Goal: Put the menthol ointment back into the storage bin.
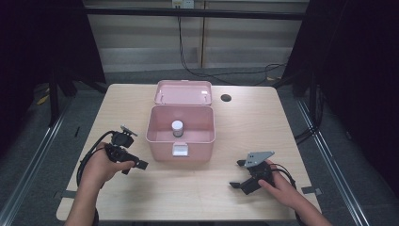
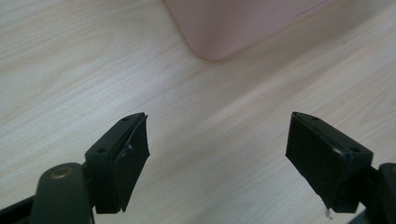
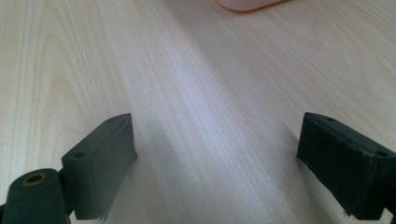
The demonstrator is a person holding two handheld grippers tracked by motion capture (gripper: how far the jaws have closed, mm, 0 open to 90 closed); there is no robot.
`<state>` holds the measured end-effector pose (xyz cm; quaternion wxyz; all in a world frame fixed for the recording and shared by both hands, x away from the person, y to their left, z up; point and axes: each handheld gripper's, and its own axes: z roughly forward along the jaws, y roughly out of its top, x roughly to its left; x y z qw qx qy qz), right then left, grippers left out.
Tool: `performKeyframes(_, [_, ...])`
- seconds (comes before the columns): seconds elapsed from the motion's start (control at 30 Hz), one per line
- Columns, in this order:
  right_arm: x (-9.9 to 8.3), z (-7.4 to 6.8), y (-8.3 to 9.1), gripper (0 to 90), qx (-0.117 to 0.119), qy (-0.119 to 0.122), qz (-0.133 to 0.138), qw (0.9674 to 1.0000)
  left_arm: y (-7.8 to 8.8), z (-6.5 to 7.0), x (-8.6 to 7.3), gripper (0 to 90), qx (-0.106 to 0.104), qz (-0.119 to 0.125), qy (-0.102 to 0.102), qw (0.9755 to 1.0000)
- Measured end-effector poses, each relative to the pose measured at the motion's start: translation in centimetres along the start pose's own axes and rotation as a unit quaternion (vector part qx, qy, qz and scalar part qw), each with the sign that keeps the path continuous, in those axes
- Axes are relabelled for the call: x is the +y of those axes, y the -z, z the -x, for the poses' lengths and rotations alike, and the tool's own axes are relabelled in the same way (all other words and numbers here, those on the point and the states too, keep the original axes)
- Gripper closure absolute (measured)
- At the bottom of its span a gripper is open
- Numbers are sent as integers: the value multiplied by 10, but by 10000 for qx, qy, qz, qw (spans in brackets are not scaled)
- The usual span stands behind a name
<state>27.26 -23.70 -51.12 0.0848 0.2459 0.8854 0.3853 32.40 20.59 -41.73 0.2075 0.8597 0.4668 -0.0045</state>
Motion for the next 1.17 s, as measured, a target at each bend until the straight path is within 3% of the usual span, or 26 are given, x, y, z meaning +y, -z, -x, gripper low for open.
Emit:
performKeyframes(0.13, [0,0,0,107,2,3,0,10000,-10,-2,-10,209,56,9,33,10000])
performKeyframes(0.27, [0,0,0,106,0,6,1,10000,-19,-3,-19,209,-64,47,34,10000])
performKeyframes(0.47, [0,0,0,107,0,12,-5,10000,-32,-6,-29,209,-47,182,39,9998])
performKeyframes(0.57, [0,0,0,107,-8,6,0,10000,-35,-7,-32,209,62,261,-134,9996])
performKeyframes(0.7, [0,0,0,107,0,7,0,10000,-39,-7,-36,210,108,294,-212,9993])
performKeyframes(0.83, [0,0,0,106,-2,4,-2,10000,-49,-6,-43,206,162,388,-452,9981])
performKeyframes(1.07, [0,0,0,106,1,12,-1,10000,-59,-2,-46,146,419,716,-1145,9900])
performKeyframes(1.17, [0,0,0,106,2,12,-7,10000,-62,-2,-47,124,397,906,-1126,9887])
